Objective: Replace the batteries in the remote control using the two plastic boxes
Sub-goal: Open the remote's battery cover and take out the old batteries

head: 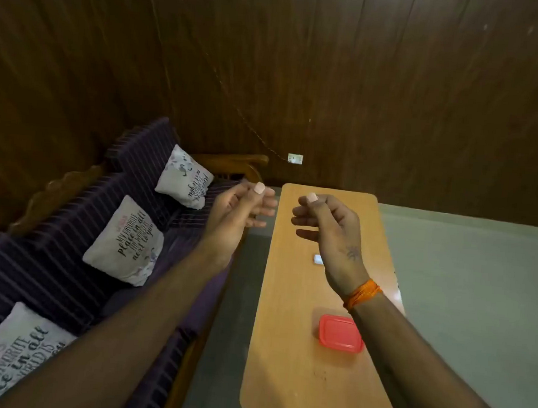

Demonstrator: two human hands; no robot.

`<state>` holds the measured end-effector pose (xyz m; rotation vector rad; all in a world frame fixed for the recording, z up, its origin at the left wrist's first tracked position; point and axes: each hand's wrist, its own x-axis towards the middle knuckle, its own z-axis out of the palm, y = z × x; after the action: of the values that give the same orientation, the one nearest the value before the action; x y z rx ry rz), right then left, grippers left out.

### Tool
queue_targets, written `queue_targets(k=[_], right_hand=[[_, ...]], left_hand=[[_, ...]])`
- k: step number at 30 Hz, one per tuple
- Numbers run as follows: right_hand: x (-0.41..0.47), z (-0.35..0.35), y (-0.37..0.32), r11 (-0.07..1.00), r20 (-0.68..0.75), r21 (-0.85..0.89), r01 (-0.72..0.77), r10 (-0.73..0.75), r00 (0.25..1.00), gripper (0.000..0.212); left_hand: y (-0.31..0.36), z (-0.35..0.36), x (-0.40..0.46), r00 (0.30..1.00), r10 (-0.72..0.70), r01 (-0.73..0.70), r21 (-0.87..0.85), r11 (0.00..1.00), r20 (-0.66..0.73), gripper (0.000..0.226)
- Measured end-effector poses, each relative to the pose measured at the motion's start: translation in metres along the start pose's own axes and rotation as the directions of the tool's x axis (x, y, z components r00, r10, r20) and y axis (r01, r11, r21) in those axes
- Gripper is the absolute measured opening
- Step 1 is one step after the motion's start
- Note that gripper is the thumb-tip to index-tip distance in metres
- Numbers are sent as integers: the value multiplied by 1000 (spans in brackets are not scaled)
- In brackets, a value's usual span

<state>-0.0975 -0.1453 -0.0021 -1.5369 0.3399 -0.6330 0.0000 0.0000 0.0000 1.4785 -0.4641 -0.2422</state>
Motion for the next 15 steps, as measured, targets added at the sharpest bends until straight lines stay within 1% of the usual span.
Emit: queue_targets(k=[4, 8, 12, 15], right_hand=[[19, 40, 14, 999, -97, -11, -46, 45, 994, 36], [35, 76, 26, 996, -162, 6, -85, 85, 983, 35], [50, 96, 40, 994, -232, -2, -114, 110, 967, 36], [62, 96, 51, 991, -294, -27, -132, 118, 948, 35]], left_hand=[[-12, -40, 36, 998, -9, 9, 11, 1000, 61, 37], [-29, -72, 72, 987, -30, 28, 17, 999, 155, 35], [-45, -86, 104, 970, -60, 60, 6, 998, 236, 47], [-55, -81, 127, 962, -67, 69, -1, 998, 265, 57]])
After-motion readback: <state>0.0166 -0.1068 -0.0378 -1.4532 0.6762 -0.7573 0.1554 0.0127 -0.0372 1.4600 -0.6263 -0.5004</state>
